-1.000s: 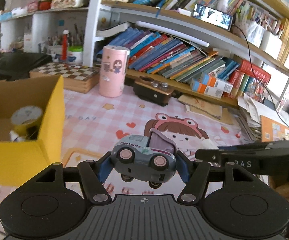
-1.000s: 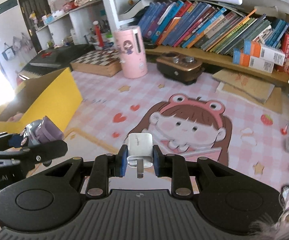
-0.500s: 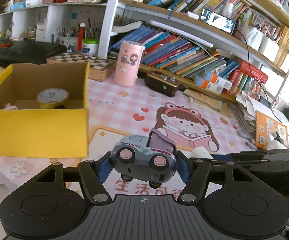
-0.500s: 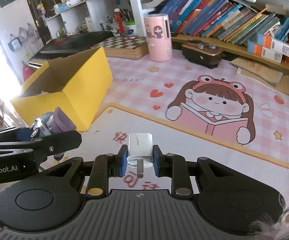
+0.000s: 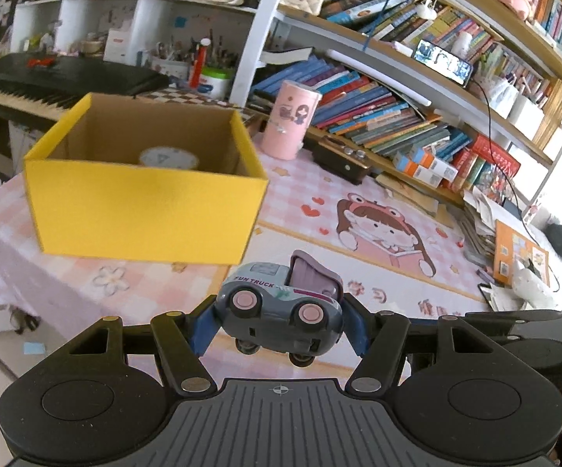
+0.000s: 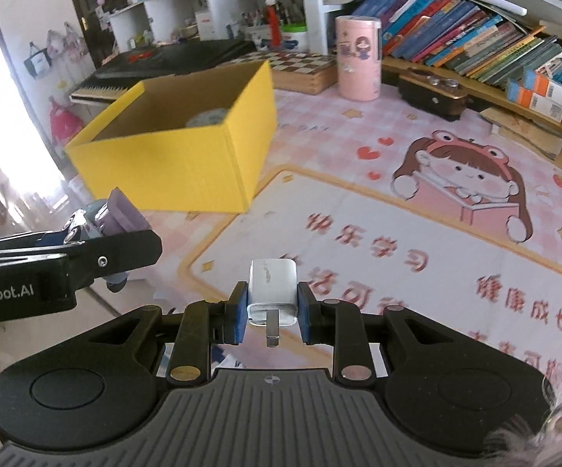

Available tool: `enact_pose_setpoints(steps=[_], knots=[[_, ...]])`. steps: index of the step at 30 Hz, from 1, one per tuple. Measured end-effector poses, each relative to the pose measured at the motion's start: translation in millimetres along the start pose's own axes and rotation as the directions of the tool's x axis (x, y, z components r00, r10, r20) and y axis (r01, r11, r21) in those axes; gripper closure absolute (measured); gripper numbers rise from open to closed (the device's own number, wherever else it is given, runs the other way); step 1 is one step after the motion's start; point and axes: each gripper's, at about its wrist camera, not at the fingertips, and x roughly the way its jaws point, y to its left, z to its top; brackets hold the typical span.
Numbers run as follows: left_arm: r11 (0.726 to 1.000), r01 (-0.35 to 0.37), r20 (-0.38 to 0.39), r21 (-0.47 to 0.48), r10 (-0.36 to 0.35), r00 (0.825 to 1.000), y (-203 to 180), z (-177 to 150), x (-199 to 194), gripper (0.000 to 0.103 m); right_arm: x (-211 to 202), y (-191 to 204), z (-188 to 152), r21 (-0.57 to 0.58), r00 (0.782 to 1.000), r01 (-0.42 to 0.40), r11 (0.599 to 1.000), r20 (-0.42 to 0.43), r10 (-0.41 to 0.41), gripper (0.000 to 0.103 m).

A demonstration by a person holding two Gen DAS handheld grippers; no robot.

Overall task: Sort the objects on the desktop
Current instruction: 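Carry the toy truck and white plug in both tools toward the yellow box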

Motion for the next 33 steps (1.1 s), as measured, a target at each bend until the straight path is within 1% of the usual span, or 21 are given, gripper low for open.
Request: enact_pose_setpoints(steps=[14,20,33], knots=[[1.000,0.027,-0.054,0.008,-0.027,0.998,41,-29,-40,0.038,-11,66,-45,0.035,0.999,0.016,0.999,-0.030,-0.015,0.080],[1.000,0.026,-0.041,-0.001,-0.026,0.999,53,-35,-56,0.038,-14,87,-51,0.024,0.999,0.011,1.000,-0.031,-0.010,0.080],[0.998,-0.013,0.007,-0.064,0.014,1.000,82,-40,-79,0.038,-8,120,-47,-0.055,0.999,-0.024,0.998,-0.038,0.021,0.080]])
